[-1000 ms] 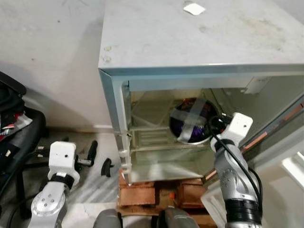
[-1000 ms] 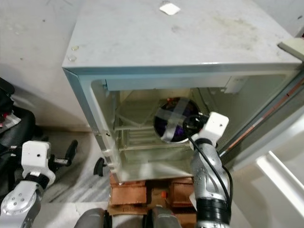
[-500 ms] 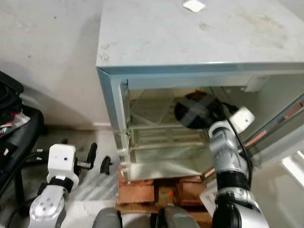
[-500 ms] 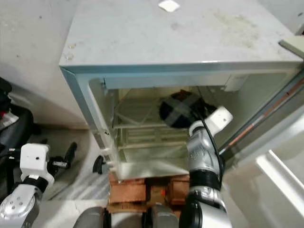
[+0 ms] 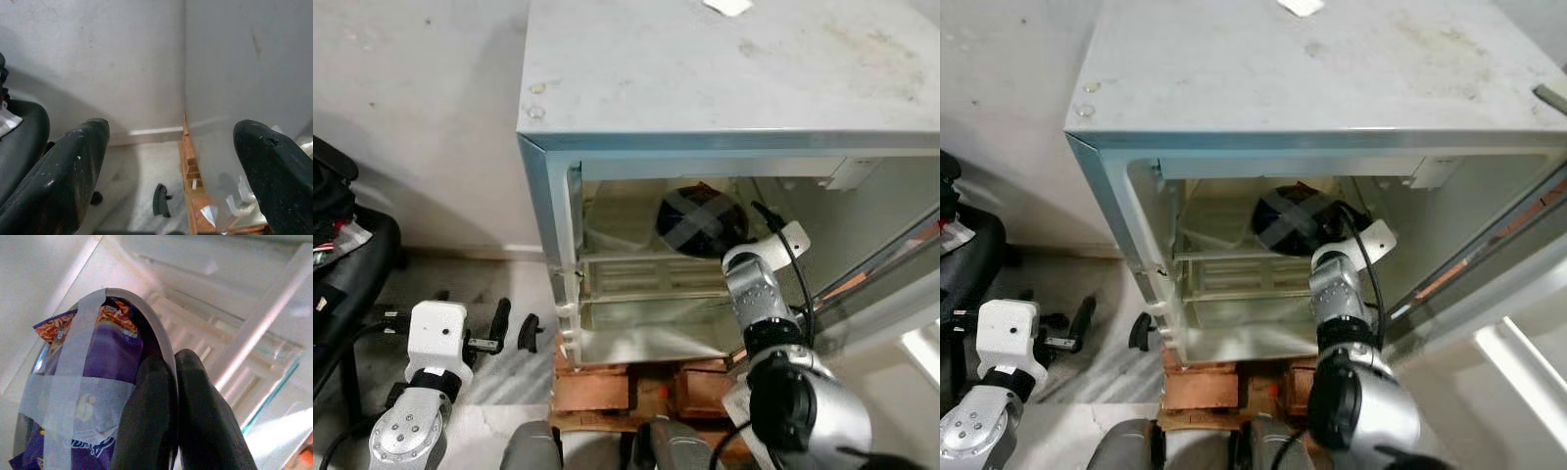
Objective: Restocking fridge
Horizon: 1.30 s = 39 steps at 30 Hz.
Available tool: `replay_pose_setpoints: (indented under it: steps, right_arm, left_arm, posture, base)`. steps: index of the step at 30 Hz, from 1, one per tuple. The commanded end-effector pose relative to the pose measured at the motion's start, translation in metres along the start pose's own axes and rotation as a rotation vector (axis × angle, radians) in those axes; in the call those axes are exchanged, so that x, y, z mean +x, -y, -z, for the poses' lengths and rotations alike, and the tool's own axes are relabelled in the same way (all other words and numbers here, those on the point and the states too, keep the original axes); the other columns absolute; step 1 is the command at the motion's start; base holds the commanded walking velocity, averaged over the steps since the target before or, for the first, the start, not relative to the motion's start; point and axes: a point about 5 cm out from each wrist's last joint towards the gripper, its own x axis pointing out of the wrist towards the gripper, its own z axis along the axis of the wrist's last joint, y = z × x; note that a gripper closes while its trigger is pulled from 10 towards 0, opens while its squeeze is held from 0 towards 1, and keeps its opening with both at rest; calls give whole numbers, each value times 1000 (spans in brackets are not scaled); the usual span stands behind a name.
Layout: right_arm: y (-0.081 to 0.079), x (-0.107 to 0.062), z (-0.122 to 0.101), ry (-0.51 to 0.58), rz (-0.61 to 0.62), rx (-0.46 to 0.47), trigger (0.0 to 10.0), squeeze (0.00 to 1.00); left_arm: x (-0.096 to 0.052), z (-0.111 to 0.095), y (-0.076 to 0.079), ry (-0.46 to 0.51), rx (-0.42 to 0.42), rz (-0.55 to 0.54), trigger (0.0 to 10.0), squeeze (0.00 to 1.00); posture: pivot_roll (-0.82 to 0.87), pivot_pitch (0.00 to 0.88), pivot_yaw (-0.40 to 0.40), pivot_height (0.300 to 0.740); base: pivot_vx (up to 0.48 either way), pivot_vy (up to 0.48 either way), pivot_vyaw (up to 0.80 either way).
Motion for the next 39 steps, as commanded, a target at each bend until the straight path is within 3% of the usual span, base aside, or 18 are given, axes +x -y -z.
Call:
replay_pose_setpoints:
  steps: [1,8,9,14,21,29,32,34,39]
  right_arm:
    - [-6,3,-11,33,-3,60,10000,0]
    - [-8,7,-19,43,-1,199,10000,0]
    - [-12,7,-18,29,-32,286,10000,1000]
    - [-18,6,-12,9,-57,279,10000,1000]
    - [-8,6,-8,0,-75,158,10000,1000]
    - [-28,3,-11,1,-302,74,10000,1000]
    - [-30,3,-11,-2,-330,57,10000,1000]
    - [-27,1,-10,-17,-386,43,10000,1000]
    - [-8,-2,-5,-44,-391,-17,10000,1000]
  left_arm:
    - [-6,0,-4,-16,17,-19,10000,0]
    - [-7,0,-2,-25,20,-18,10000,0]
    - [-6,1,-2,-28,21,-17,10000,0]
    - [-5,1,-2,-32,23,-17,10000,0]
    - [-1,3,1,-35,15,-22,10000,0]
    - [5,2,2,-23,15,-28,10000,0]
    - [5,2,1,-22,14,-29,10000,0]
    - [7,2,1,-17,17,-30,10000,0]
    - [12,2,1,-11,19,-33,10000,0]
  posture:
    - [222,191,-86,740]
    - [225,196,-86,740]
    - [225,197,-84,740]
    - [220,192,-89,740]
    - [203,185,-96,740]
    - [191,165,-97,740]
    - [188,160,-99,740]
    - [183,152,-102,740]
    - [167,139,-96,740]
  base:
    - [0,0,0]
    - [0,0,0]
    - [0,0,0]
    - [0,0,0]
    - [0,0,0]
    - [0,0,0]
    - [0,0,0]
    - [0,0,0]
    - [0,0,0]
